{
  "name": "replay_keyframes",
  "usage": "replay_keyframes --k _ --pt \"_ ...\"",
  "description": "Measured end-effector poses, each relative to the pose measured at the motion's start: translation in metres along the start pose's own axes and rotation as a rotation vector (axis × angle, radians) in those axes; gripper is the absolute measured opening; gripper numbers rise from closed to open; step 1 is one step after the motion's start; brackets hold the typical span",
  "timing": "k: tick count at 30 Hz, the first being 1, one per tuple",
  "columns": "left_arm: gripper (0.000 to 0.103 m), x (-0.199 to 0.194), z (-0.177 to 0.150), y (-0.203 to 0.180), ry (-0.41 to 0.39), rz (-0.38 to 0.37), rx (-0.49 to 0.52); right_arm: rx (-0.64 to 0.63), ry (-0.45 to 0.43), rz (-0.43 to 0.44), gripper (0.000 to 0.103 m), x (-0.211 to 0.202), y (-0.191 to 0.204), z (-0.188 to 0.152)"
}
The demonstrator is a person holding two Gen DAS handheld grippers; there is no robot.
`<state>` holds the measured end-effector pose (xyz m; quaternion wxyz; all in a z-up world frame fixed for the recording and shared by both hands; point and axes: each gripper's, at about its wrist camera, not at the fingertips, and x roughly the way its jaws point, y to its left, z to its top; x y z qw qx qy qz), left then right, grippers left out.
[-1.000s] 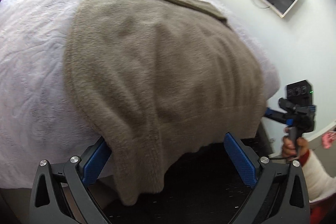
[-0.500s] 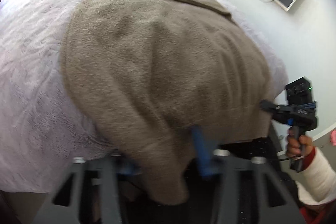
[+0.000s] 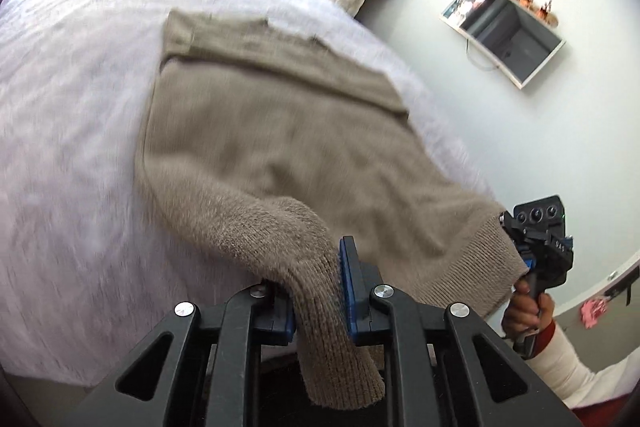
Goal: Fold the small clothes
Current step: 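Grasp the sweater hem with the left gripper while the right gripper grasps the hem too, then lift the hem with both grippers and fold it up toward the collar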
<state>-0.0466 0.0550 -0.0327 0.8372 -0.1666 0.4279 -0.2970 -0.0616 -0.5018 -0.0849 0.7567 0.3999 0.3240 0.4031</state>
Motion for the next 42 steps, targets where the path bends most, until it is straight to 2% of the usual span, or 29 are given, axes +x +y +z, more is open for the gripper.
replay_keyframes --k 5,13,19,23,27,30,32,34,37,40,42 --pt "0.019 -0.019 0.047 -0.007 -0.066 0.033 0.053 -0.039 -0.021 0.043 0.012 0.007 0.019 0.039" --pt "0.019 -0.010 0.137 -0.004 -0.135 0.078 0.113 -0.122 -0.043 0.022 0.012 0.024 0.043 0.133" --pt "0.019 0.029 0.214 0.018 -0.158 0.114 0.101 -0.120 -0.030 -0.026 0.012 0.067 0.033 0.212" --pt "0.019 0.081 0.252 0.053 -0.113 0.153 0.047 -0.029 -0.032 -0.085 0.012 0.103 -0.013 0.249" --pt "0.019 0.140 0.263 0.096 -0.036 0.218 -0.021 0.065 -0.022 -0.190 0.012 0.135 -0.075 0.269" --pt "0.019 0.175 0.257 0.119 0.031 0.273 -0.036 0.149 -0.034 -0.264 0.012 0.151 -0.122 0.279" --pt "0.019 0.190 0.252 0.127 0.048 0.286 -0.033 0.176 -0.035 -0.327 0.012 0.156 -0.146 0.280" --pt "0.020 0.191 0.251 0.127 0.039 0.288 -0.028 0.178 -0.041 -0.346 0.010 0.157 -0.152 0.280" --pt "0.020 0.185 0.253 0.124 0.054 0.291 -0.025 0.144 -0.028 -0.384 0.013 0.157 -0.142 0.280" --pt "0.020 0.167 0.255 0.116 0.032 0.287 -0.011 0.065 0.000 -0.464 0.030 0.154 -0.116 0.276" --pt "0.020 0.154 0.256 0.109 0.016 0.289 0.006 -0.015 0.002 -0.495 0.051 0.149 -0.092 0.269"
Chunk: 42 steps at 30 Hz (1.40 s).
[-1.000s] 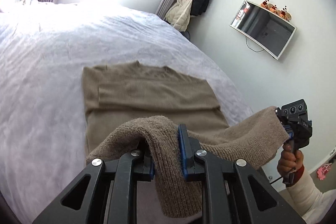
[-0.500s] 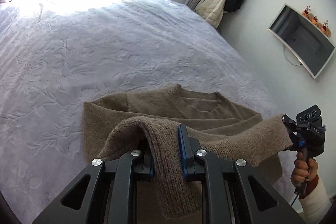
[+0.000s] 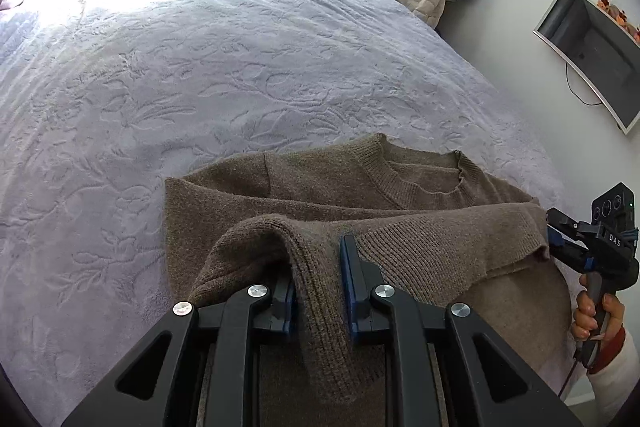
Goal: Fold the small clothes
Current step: 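Lift the hem with both grippers and fold it up toward the collar, then lower the folded hem onto the sweater and open both grippers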
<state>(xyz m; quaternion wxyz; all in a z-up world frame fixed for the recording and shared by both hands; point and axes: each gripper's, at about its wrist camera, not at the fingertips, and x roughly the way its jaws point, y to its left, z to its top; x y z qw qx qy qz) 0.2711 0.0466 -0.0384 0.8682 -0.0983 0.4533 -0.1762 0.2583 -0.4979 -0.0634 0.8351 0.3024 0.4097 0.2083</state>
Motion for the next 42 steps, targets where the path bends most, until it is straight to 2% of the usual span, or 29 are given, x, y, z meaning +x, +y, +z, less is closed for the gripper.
replay_keyframes --k 3,4,5,6,7,8,9,12,14,17,20,22,25,28,31,33,35,38,40,42 --pt "0.020 -0.016 -0.005 -0.005 -0.015 0.029 0.034 -0.096 -0.024 -0.021 0.051 -0.026 0.023 -0.014" --pt "0.028 -0.022 -0.008 -0.006 -0.028 0.052 0.049 -0.113 -0.020 -0.033 0.049 -0.030 0.027 -0.017" --pt "0.042 -0.028 -0.012 -0.005 -0.043 0.070 0.056 -0.137 -0.002 -0.044 0.039 -0.034 0.031 -0.024" --pt "0.073 -0.036 -0.015 -0.003 -0.076 0.083 0.050 -0.149 0.018 -0.048 0.025 -0.034 0.033 -0.028" --pt "0.082 -0.046 -0.018 -0.001 -0.119 0.086 0.043 -0.163 0.049 -0.053 0.021 -0.032 0.036 -0.034" --pt "0.082 -0.054 -0.022 0.000 -0.153 0.087 0.040 -0.185 0.082 -0.066 0.020 -0.028 0.038 -0.040" --pt "0.082 -0.057 -0.024 0.000 -0.149 0.075 0.044 -0.214 0.103 -0.083 0.020 -0.024 0.041 -0.046" --pt "0.082 -0.049 -0.036 -0.012 -0.048 0.011 0.121 -0.338 0.163 -0.132 0.019 -0.004 0.058 -0.062" --pt "0.082 -0.034 -0.047 -0.028 0.015 0.020 0.196 -0.367 0.192 -0.137 0.020 0.012 0.068 -0.064" --pt "0.082 -0.012 -0.053 -0.046 0.085 -0.017 0.254 -0.396 0.219 -0.186 0.020 0.038 0.076 -0.060" --pt "0.082 0.007 -0.039 -0.055 0.093 -0.053 0.225 -0.385 0.202 -0.234 0.020 0.057 0.074 -0.041" --pt "0.082 0.016 -0.022 -0.055 0.052 -0.008 0.188 -0.368 0.172 -0.263 0.020 0.064 0.071 -0.025" --pt "0.082 0.025 0.003 -0.039 -0.017 0.118 0.106 -0.336 0.119 -0.290 0.020 0.064 0.067 -0.001" --pt "0.082 0.022 0.019 -0.014 -0.069 0.215 -0.007 -0.238 0.048 -0.306 0.020 0.054 0.050 0.020" --pt "0.082 0.005 0.024 0.004 -0.110 0.241 -0.073 -0.099 -0.080 -0.314 0.023 0.028 0.029 0.034" --pt "0.082 -0.007 0.022 0.007 -0.130 0.242 -0.054 -0.072 -0.121 -0.292 0.024 0.011 0.025 0.034" --pt "0.082 -0.010 0.019 0.003 -0.123 0.241 -0.009 -0.097 -0.123 -0.257 0.025 0.005 0.030 0.030" --pt "0.082 -0.002 0.011 -0.007 -0.088 0.279 0.049 -0.148 -0.070 -0.202 0.026 0.012 0.044 0.021" --pt "0.082 0.014 0.008 -0.008 -0.044 0.315 0.059 -0.166 -0.044 -0.207 0.025 0.022 0.050 0.014" --pt "0.082 0.029 -0.001 0.002 0.023 0.353 0.028 -0.160 -0.002 -0.260 0.026 0.034 0.045 0.008"
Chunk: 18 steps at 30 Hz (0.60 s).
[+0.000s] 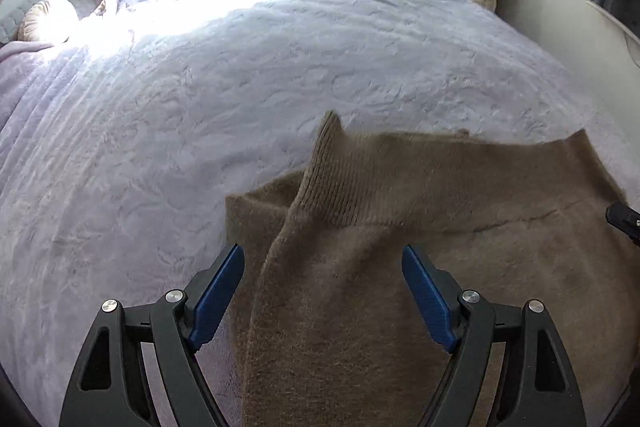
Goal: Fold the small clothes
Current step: 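Lower the folded hem onto the sweater and open both grippers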
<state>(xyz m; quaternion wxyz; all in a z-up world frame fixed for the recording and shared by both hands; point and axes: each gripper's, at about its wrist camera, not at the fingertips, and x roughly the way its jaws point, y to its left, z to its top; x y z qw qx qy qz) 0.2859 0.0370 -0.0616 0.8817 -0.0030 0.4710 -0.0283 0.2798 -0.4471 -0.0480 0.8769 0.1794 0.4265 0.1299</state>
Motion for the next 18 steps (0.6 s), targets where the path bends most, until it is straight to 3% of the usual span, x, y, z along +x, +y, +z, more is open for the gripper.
replay_keyframes --k 2,5,7,9,14,18 --pt "0.082 0.002 -0.013 0.012 0.024 -0.022 -0.048 0.054 0.025 -0.021 0.026 0.003 -0.016 -0.013" --pt "0.082 -0.018 -0.033 0.034 0.017 -0.060 -0.079 0.137 -0.022 0.043 0.026 -0.021 -0.040 -0.026" --pt "0.082 -0.034 -0.045 0.046 0.011 -0.083 -0.073 0.119 -0.035 0.044 0.027 -0.039 -0.044 -0.036" --pt "0.082 -0.049 -0.059 0.056 0.020 -0.146 -0.064 0.101 -0.045 0.064 0.034 -0.056 -0.044 -0.049" --pt "0.082 -0.076 -0.092 0.071 0.046 -0.316 -0.079 0.126 -0.068 0.223 0.041 -0.096 -0.037 -0.103" --pt "0.082 -0.080 -0.109 0.064 0.066 -0.367 -0.068 0.158 -0.042 0.329 0.043 -0.099 -0.028 -0.147"
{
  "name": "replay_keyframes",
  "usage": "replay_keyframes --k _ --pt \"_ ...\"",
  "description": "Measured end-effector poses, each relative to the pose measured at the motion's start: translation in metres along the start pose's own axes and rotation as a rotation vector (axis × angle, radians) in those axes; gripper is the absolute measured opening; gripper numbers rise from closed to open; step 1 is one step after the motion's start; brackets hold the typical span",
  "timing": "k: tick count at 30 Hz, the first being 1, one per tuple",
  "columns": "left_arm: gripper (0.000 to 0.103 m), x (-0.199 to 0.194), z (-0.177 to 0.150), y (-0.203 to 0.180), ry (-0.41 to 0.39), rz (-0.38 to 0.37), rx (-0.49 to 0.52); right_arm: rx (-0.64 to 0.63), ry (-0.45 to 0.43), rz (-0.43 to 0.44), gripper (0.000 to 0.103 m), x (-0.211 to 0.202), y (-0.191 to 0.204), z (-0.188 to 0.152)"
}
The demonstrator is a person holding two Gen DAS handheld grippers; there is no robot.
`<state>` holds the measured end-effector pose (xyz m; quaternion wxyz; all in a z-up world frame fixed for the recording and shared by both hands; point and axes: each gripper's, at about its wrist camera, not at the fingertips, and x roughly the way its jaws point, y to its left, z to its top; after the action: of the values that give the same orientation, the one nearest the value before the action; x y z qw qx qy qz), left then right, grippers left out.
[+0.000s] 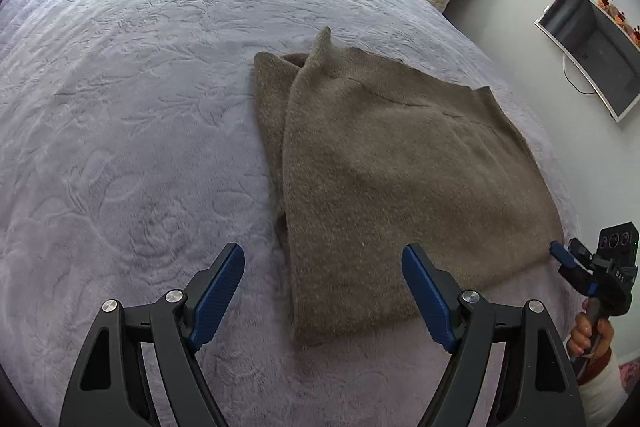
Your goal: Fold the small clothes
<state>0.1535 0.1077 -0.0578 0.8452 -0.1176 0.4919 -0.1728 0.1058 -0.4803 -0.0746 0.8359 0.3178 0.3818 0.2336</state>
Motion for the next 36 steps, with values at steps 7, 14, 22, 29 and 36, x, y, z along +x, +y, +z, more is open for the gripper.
replay_keyframes --k 7,14,22,29,36 --pt "0.057 0.006 -0.013 -0.018 0.021 -0.006 0.015 0.005 -0.062 -0.015 0.043 0.018 -0.013 -0.034" --pt "0.008 -0.011 -0.019 -0.002 -0.017 -0.002 -0.027 -0.057 -0.085 -0.046 0.043 0.017 -0.009 -0.045" --pt "0.008 -0.006 -0.045 0.001 -0.024 0.069 0.019 -0.094 -0.092 -0.066 0.043 0.017 -0.007 -0.050" --pt "0.047 -0.020 -0.051 -0.013 -0.069 0.188 -0.025 -0.102 -0.086 -0.096 0.043 0.017 -0.003 -0.047" --pt "0.074 -0.036 -0.073 -0.025 -0.123 0.268 -0.010 -0.099 -0.057 -0.134 0.046 0.016 0.005 -0.044"
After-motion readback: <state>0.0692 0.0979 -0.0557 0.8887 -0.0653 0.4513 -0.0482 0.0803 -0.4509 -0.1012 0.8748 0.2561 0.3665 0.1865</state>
